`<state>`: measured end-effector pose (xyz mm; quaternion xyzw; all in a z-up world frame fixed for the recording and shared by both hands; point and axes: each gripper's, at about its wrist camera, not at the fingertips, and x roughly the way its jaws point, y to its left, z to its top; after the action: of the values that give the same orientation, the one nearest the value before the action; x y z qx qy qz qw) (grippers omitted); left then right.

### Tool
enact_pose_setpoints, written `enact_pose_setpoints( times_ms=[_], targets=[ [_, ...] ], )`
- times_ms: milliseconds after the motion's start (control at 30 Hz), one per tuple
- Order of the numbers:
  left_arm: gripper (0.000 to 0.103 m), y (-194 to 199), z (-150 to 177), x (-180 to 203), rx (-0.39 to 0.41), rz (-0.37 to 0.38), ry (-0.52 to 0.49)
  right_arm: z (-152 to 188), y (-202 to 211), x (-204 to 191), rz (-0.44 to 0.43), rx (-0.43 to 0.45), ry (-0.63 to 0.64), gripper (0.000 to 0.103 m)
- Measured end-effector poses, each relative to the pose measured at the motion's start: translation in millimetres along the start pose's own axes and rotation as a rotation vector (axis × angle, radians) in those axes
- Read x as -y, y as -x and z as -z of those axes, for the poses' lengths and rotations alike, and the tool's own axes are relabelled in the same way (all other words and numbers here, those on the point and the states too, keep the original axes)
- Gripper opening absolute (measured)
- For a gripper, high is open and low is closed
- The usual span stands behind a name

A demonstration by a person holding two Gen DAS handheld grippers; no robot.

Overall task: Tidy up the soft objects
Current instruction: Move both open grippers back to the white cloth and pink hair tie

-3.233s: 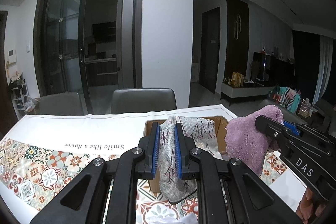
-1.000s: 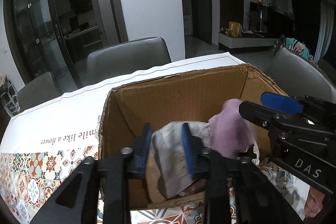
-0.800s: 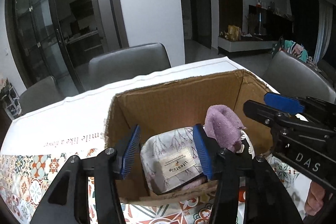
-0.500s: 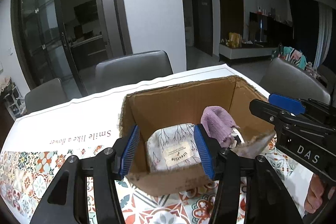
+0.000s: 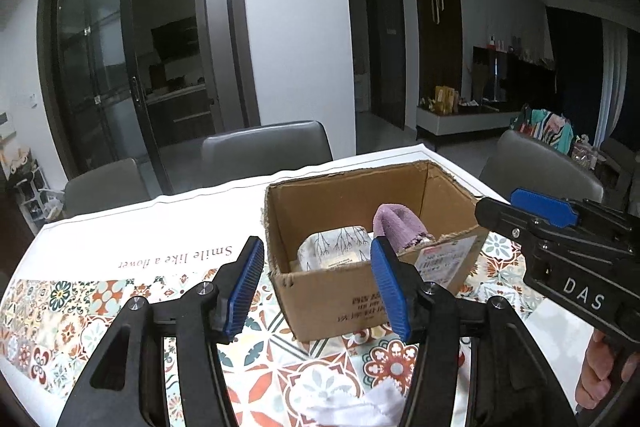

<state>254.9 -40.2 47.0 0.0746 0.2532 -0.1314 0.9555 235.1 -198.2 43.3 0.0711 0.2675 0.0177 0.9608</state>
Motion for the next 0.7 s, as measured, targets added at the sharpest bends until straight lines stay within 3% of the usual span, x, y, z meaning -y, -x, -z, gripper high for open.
enact_pose_setpoints(
  times_ms=[100,267,700],
  targets=[
    [0.060,14,4,-2,0.015,-0.005,0.003,4,12,-6,0.001,0.011,0.000,0.051],
    [0.065,33,16,-4,0.021,-0.004,0.002,15,36,-15,0.009,0.028,0.005,0.051],
    [0.066,68,61,-13,-0.001,-0.009,0.004,58,64,-38,0.035,-0.014,0.004,0.052]
  ],
)
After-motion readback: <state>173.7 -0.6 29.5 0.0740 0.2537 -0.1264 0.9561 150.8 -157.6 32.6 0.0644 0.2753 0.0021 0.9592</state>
